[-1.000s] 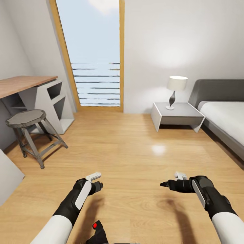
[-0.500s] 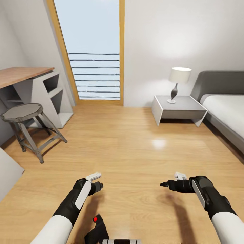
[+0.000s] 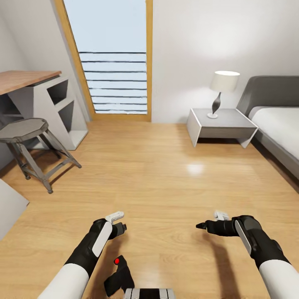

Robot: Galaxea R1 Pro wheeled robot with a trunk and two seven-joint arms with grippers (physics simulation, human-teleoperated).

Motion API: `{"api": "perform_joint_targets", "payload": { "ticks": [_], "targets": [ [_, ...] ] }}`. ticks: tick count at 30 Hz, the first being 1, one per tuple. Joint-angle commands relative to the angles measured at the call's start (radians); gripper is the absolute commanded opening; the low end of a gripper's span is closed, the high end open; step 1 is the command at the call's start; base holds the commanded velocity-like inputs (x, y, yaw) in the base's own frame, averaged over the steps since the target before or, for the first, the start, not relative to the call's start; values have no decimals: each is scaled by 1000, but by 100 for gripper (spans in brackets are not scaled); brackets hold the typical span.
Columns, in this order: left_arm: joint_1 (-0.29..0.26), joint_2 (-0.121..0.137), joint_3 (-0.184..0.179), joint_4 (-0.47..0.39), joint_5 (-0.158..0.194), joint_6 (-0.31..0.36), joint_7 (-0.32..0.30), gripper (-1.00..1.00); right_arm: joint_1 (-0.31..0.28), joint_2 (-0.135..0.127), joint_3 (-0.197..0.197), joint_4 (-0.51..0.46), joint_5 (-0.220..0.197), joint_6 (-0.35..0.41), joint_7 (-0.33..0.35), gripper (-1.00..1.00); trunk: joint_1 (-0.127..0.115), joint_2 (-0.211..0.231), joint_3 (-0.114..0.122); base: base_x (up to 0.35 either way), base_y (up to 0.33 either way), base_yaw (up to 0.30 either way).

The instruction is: Attach the digital camera to the camera tripod in the bedroom.

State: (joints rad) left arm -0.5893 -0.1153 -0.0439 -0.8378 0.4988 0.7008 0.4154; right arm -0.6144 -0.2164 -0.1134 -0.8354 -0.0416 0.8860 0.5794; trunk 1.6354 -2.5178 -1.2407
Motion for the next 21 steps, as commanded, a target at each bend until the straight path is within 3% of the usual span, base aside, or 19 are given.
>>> {"api": "perform_joint_targets", "payload": {
  "ticks": [1, 21],
  "targets": [
    [0, 0, -2, -1, 11, 2, 10, 100, -1, 0, -2, -1, -4, 6, 0, 100, 0, -1, -5, 0, 0, 0],
    [0, -1, -3, -3, 10, -2, 11, 100, -1, 0, -1, -2, -4, 0, 0, 100, 9, -5, -82, 0, 0, 0]
  ]
}}
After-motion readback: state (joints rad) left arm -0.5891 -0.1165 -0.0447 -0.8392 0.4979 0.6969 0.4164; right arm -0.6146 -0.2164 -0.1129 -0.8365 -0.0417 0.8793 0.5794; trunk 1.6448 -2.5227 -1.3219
